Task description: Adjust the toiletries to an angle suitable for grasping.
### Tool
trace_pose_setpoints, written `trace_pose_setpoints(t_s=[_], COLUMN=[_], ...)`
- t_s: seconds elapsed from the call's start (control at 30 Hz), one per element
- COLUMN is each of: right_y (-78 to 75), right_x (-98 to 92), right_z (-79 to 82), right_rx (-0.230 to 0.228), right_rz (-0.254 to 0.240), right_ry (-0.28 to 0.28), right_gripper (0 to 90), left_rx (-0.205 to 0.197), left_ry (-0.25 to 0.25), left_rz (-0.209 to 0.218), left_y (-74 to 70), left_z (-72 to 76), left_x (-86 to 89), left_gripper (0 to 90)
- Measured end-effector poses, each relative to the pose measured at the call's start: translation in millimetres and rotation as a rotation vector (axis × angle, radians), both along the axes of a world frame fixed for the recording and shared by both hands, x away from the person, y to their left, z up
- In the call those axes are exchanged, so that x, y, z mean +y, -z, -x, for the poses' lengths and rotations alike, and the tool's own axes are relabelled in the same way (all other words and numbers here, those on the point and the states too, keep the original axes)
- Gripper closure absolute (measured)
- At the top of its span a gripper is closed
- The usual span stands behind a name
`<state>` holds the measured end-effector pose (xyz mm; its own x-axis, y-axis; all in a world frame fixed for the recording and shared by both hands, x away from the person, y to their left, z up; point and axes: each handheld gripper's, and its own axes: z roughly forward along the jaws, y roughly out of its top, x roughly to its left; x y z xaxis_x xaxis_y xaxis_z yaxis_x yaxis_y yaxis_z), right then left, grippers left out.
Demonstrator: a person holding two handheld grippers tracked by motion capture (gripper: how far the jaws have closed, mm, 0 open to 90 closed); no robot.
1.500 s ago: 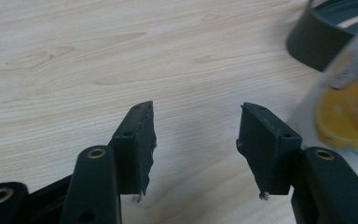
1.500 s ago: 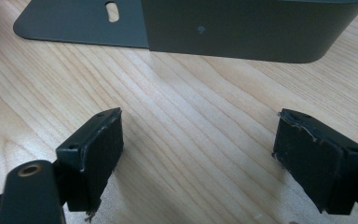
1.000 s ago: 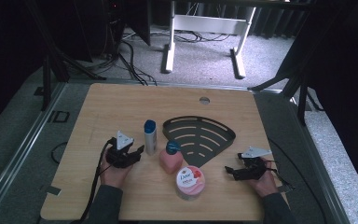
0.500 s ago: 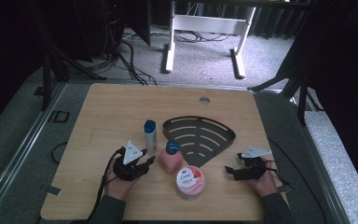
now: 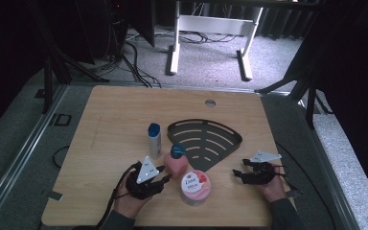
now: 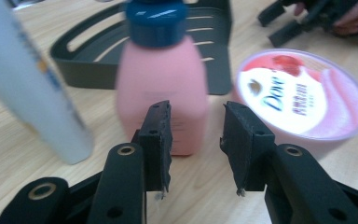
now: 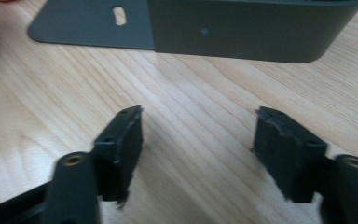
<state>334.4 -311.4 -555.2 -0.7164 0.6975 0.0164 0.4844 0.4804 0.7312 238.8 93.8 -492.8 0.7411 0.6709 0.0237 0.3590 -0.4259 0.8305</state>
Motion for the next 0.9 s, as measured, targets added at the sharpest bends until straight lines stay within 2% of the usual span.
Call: trace_pose_setpoints(t_s=[0.07,0.27,0.37,0.47,0.63,0.67,0.77,0.8,0.9], right_y=[-5.5,-16.5,-24.0,-34.6,-41.6,-45.2,-46.9,-50.5,-57.4], right_x=[2.6,11.1,16.2,28.1,41.9,47.3,49.9,56.2,64.2], right_z=[3.8,12.3,18.9,28.6,36.5,39.4,40.6,43.4,48.4], right_rx=[-0.018,-0.064,-0.079,-0.112,-0.127,-0.131,-0.129,-0.123,-0.127], right_rz=[-0.001,0.005,-0.02,-0.019,-0.03,-0.047,-0.06,-0.075,-0.11], right_ry=[-0.008,-0.03,-0.051,-0.082,-0.124,-0.142,-0.154,-0.185,-0.224], right_gripper=[42.8,48.6,50.4,53.4,55.8,57.1,57.1,56.9,56.7], left_rx=[0.003,0.026,0.036,0.035,0.042,0.042,0.044,0.043,0.045], left_ry=[0.026,0.089,0.112,0.11,0.111,0.112,0.113,0.116,0.127], left_rz=[-0.009,-0.051,-0.063,-0.06,-0.056,-0.057,-0.048,-0.05,-0.047], left_y=[1.1,8.4,11.2,12.1,13.1,13.1,13.9,14.0,15.3], left_z=[2.5,6.4,8.8,9.6,9.7,9.8,10.2,10.2,10.3], left_x=[-6.0,-21.1,-27.1,-27.7,-26.7,-27.0,-29.3,-30.4,-34.0], left_gripper=[62.5,63.3,63.5,63.9,64.6,65.1,65.2,65.3,65.1])
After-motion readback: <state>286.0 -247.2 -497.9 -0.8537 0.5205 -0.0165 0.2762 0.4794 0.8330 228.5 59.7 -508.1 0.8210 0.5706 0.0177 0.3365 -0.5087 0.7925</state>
